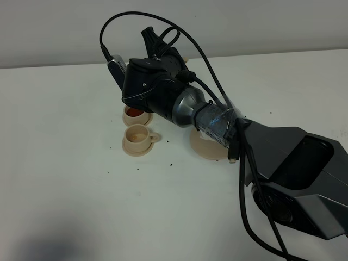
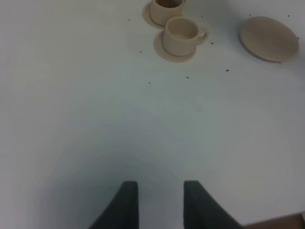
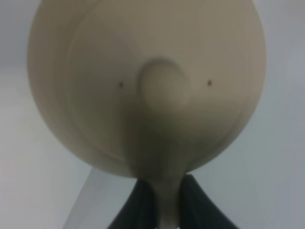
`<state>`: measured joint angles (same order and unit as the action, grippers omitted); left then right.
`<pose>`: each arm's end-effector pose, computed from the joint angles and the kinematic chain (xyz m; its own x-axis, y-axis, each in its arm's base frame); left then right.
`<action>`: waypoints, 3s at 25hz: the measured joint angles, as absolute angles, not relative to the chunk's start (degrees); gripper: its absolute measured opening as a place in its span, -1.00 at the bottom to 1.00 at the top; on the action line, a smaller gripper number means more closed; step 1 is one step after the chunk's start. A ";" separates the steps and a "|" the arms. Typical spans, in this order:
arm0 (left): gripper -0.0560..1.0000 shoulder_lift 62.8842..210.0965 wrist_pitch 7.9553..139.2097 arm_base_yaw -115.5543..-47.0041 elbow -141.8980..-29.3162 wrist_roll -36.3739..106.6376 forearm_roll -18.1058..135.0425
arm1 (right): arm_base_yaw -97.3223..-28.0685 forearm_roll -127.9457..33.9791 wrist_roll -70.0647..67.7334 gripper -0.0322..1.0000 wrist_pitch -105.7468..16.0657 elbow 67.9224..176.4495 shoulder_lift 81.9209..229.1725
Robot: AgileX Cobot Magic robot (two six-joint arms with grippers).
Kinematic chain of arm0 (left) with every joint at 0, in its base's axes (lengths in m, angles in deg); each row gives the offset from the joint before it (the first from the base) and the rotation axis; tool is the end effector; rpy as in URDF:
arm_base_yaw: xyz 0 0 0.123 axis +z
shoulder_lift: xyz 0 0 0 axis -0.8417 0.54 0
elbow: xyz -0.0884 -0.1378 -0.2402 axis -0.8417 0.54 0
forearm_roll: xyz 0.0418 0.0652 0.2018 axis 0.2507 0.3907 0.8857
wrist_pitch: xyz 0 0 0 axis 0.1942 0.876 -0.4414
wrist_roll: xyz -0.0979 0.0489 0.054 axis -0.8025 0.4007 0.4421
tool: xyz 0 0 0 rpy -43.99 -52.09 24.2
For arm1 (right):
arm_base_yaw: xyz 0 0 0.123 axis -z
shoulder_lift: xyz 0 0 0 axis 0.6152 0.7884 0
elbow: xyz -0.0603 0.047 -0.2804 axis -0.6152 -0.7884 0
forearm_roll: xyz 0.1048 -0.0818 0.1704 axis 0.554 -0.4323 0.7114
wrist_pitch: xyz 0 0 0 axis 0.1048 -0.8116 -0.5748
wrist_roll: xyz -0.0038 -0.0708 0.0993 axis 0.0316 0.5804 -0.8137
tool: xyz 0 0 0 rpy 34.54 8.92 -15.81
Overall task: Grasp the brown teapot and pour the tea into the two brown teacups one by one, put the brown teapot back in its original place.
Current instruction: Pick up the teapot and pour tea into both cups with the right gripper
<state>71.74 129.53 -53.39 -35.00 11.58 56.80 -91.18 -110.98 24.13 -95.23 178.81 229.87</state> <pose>0.0045 -0.0274 0.2532 -0.5419 0.0096 -0.8404 0.1478 0.9854 -0.0840 0.3906 0.3765 0.1844 0.2404 -0.8409 0.4849 -0.4753 -0.5376 -0.6965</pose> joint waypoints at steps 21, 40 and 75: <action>-0.42 71.74 129.53 -53.39 -35.00 11.58 56.80 | -91.18 -104.15 23.72 -0.72 -95.56 178.81 229.80; -0.42 71.74 129.53 -53.39 -35.00 11.58 56.80 | -86.89 -82.37 30.89 -0.72 -105.59 178.81 222.17; -0.42 71.74 129.53 -53.39 -35.00 11.57 56.80 | -88.43 -72.76 16.35 -0.72 -106.16 161.97 209.48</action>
